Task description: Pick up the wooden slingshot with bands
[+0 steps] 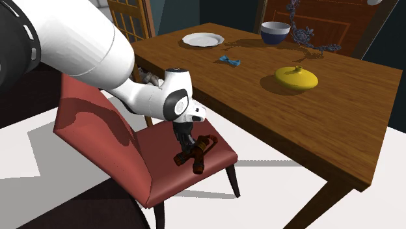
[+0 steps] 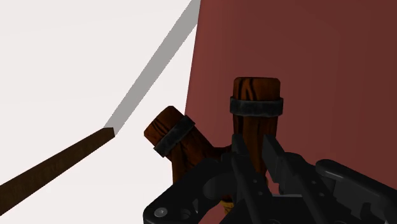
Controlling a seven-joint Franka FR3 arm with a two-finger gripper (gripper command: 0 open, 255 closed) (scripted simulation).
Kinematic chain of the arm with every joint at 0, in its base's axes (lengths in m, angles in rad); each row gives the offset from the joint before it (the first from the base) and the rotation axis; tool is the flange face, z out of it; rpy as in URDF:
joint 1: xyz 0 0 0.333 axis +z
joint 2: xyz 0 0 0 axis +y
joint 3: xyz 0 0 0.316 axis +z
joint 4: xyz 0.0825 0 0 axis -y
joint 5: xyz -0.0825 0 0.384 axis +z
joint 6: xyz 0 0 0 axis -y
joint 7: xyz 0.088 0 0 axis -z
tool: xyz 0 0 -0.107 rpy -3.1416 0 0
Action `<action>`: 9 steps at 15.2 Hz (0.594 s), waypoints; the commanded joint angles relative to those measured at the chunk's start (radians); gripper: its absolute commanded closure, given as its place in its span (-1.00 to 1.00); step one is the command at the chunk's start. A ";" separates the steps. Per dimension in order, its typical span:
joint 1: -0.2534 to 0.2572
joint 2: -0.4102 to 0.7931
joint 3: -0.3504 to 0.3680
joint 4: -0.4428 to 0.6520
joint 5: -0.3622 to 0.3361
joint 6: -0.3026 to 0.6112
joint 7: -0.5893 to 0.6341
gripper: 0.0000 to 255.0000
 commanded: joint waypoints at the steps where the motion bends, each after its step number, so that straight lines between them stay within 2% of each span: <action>1: 0.000 0.002 0.000 0.000 0.000 0.001 0.000 1.00; 5: -0.001 -0.003 0.001 0.001 0.002 -0.005 -0.003 1.00; 9: -0.008 -0.047 0.011 0.001 0.022 -0.047 -0.020 1.00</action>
